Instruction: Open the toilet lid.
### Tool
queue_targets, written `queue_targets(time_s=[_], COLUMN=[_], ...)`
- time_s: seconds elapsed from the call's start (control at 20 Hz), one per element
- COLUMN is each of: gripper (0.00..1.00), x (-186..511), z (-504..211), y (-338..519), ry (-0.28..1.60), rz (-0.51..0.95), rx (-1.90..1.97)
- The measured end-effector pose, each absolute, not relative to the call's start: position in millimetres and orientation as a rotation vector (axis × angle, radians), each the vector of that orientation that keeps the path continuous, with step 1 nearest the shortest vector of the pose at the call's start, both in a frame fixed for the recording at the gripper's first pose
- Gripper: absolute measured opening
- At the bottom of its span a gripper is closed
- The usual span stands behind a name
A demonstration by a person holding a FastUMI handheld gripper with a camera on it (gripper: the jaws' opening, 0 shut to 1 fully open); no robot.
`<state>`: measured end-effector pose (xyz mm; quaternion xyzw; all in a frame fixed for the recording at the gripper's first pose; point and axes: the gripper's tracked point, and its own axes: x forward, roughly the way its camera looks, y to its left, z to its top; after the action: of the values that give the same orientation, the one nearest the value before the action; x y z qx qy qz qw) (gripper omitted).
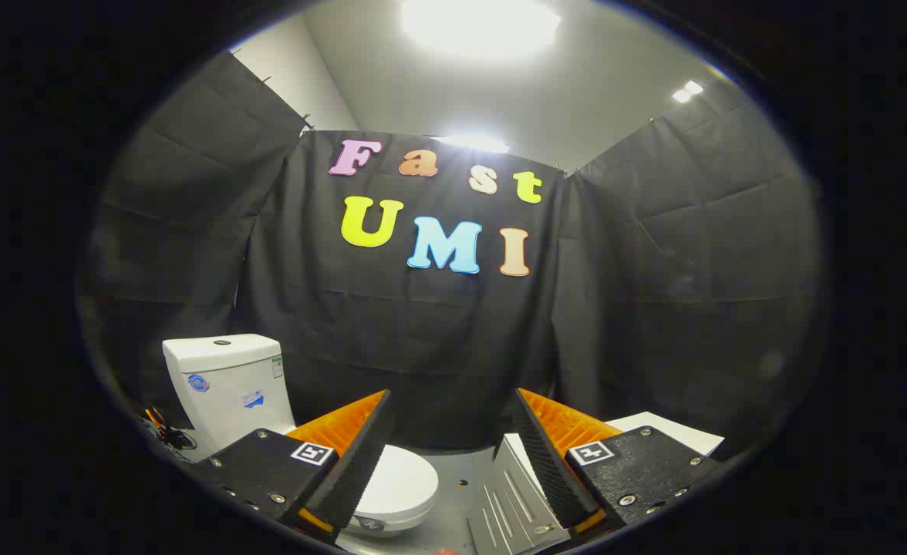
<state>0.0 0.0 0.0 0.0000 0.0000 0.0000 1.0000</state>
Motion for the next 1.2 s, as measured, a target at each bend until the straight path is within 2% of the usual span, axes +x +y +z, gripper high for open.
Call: queue_targets(time_s=[0.7, 1.2], gripper=[0.95, 0.95], x=[4, 14], z=[-11, -60], y=[13, 49], ry=[0.002, 0.084], rz=[0.036, 0.091], rx=[0.027, 0.216])
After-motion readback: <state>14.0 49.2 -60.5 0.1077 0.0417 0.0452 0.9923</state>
